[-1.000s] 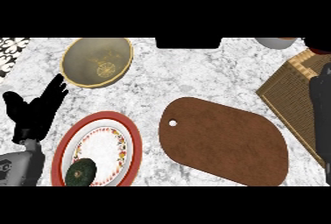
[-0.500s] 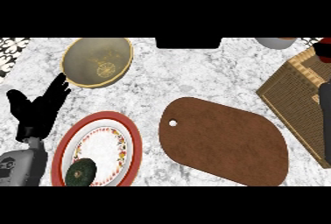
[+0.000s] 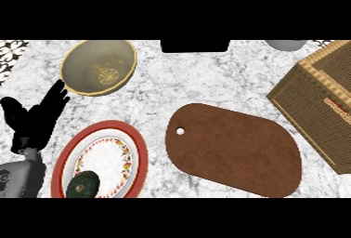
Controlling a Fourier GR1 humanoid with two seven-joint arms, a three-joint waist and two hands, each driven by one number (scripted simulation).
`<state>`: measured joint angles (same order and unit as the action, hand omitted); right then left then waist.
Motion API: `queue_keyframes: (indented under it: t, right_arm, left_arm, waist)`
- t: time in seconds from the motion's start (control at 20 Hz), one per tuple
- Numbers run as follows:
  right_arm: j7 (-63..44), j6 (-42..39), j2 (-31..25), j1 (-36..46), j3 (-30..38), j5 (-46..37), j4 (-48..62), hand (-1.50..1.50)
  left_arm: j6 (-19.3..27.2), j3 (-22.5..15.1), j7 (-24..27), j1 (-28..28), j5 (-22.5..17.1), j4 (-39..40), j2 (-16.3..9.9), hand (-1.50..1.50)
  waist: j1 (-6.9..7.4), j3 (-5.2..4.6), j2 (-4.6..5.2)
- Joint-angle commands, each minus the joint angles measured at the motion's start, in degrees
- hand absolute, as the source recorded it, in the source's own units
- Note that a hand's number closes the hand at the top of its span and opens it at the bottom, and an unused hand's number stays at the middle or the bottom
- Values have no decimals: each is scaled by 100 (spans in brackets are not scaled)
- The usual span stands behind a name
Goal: Pick the can from the cutting board and place it in the basket
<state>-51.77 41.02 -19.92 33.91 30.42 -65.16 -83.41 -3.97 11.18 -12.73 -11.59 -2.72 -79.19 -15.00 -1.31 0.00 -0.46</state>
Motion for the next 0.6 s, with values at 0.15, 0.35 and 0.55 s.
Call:
queue_keyframes:
  t: [0.15,0.35,0.55]
  right_arm:
    - [-246,-771,106,-1686,524,1474,-2530,-150]
    - [-144,-1336,582,-3162,456,2133,-3949,-150]
    - [115,-1752,591,-4357,1057,3407,-4746,-150]
  left_arm:
    - [-37,56,-77,119,-57,-153,-41,0]
    - [-14,61,-103,296,-43,-360,-40,0]
    - [-127,75,-313,360,-185,-574,-67,0]
  waist:
    - [-116,2,-34]
    - [-134,2,-34]
    - [-113,7,-29]
